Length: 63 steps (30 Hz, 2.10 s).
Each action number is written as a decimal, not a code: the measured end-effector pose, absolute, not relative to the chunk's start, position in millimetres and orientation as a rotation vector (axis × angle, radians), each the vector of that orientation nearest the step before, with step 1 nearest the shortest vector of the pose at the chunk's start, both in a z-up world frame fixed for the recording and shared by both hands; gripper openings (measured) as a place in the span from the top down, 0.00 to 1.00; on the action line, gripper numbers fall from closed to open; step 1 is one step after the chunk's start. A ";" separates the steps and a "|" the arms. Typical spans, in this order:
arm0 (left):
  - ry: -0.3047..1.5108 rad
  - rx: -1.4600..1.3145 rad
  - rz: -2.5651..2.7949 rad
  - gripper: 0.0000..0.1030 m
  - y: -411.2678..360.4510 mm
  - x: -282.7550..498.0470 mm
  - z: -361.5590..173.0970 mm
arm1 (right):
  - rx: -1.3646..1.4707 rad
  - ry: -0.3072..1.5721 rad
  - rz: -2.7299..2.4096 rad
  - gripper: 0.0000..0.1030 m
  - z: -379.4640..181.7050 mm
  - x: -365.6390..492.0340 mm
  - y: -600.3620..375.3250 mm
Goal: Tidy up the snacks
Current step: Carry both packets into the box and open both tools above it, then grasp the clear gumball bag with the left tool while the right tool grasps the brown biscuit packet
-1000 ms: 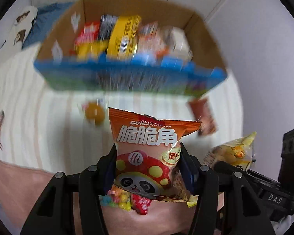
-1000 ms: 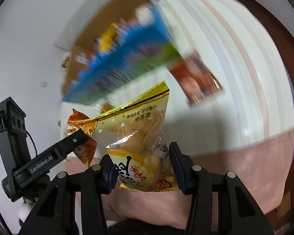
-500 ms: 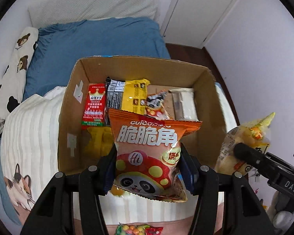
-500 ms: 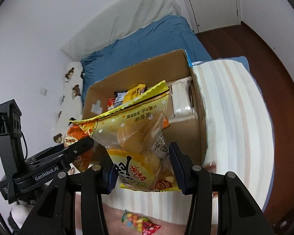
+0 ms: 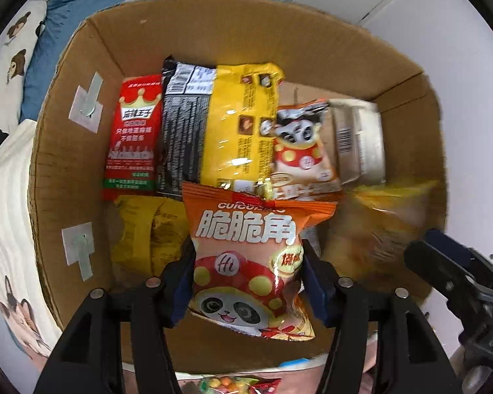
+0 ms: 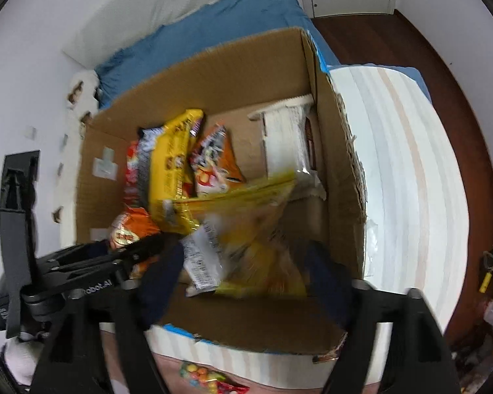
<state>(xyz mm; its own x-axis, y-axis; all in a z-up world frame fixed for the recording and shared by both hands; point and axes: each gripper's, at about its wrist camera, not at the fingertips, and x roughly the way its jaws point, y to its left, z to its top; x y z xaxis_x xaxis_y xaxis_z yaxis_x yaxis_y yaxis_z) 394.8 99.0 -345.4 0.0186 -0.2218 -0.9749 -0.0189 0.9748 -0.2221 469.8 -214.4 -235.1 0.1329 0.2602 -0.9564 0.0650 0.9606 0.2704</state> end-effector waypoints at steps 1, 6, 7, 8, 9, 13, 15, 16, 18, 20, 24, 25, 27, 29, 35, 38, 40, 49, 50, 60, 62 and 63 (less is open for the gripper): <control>1.543 -0.187 -0.155 0.18 100.0 394.3 -346.6 | 0.253 1.443 0.146 0.20 -237.5 470.1 -211.8; 1.520 -0.176 -0.137 0.07 104.5 392.5 -346.3 | 0.217 1.465 0.138 0.07 -247.1 467.9 -210.0; 1.516 -0.168 -0.133 0.07 104.8 392.0 -345.4 | 0.217 1.467 0.138 0.07 -248.2 467.9 -210.3; 1.506 -0.158 -0.125 0.07 105.3 390.9 -343.4 | 0.216 1.468 0.139 0.07 -248.7 467.6 -210.5; 1.499 -0.155 -0.125 0.07 105.0 390.2 -341.9 | 0.214 1.466 0.137 0.07 -249.2 467.2 -210.0; 1.465 -0.153 -0.115 0.07 107.8 384.6 -332.1 | 0.195 1.455 0.131 0.07 -245.1 462.3 -208.4; 1.435 -0.136 -0.113 0.07 107.7 379.0 -324.4 | 0.182 1.445 0.130 0.07 -242.7 459.7 -207.9; 1.424 -0.129 -0.111 0.07 107.1 374.1 -318.5 | 0.176 1.434 0.124 0.07 -240.5 457.1 -207.8; 1.399 -0.104 -0.093 0.07 106.0 368.0 -311.3 | 0.164 1.418 0.118 0.07 -237.2 452.7 -207.5; 1.366 -0.098 -0.084 0.07 105.6 359.0 -304.0 | 0.162 1.407 0.118 0.07 -235.6 449.1 -206.3; 1.320 -0.087 -0.069 0.07 106.5 347.4 -294.8 | 0.138 1.372 0.117 0.07 -228.4 438.8 -203.9; 1.306 -0.086 -0.066 0.07 106.5 342.2 -291.0 | 0.133 1.359 0.120 0.07 -225.9 435.9 -202.7; 1.277 -0.084 -0.060 0.07 105.5 336.6 -288.0 | 0.126 1.330 0.118 0.07 -219.6 430.0 -201.9; 1.246 -0.091 -0.049 0.07 107.8 329.8 -282.0 | 0.104 1.287 0.110 0.07 -210.4 421.1 -200.4; 1.166 -0.080 -0.036 0.07 106.6 302.1 -257.7 | 0.077 1.199 0.115 0.07 -185.5 394.1 -197.0; 1.128 -0.081 -0.034 0.07 105.4 289.6 -245.2 | 0.078 1.159 0.123 0.07 -171.5 379.5 -196.5; 1.100 -0.078 -0.030 0.07 104.4 280.4 -235.9 | 0.078 1.139 0.129 0.07 -162.5 370.2 -196.6; 1.001 -0.061 -0.024 0.07 101.8 239.9 -197.9 | 0.097 1.051 0.148 0.07 -123.4 327.2 -200.9; 0.994 -0.061 -0.023 0.07 101.9 235.9 -195.4 | 0.098 1.039 0.149 0.07 -118.4 321.5 -201.9; 0.955 -0.075 -0.013 0.07 97.5 199.2 -178.7 | 0.139 0.984 0.184 0.07 -94.0 282.8 -207.0; 0.959 -0.084 -0.004 0.07 97.4 194.0 -181.8 | 0.160 0.980 0.193 0.07 -93.7 277.9 -211.5; 0.965 -0.091 0.000 0.07 98.2 192.1 -184.1 | 0.177 0.983 0.196 0.07 -95.5 274.9 -215.9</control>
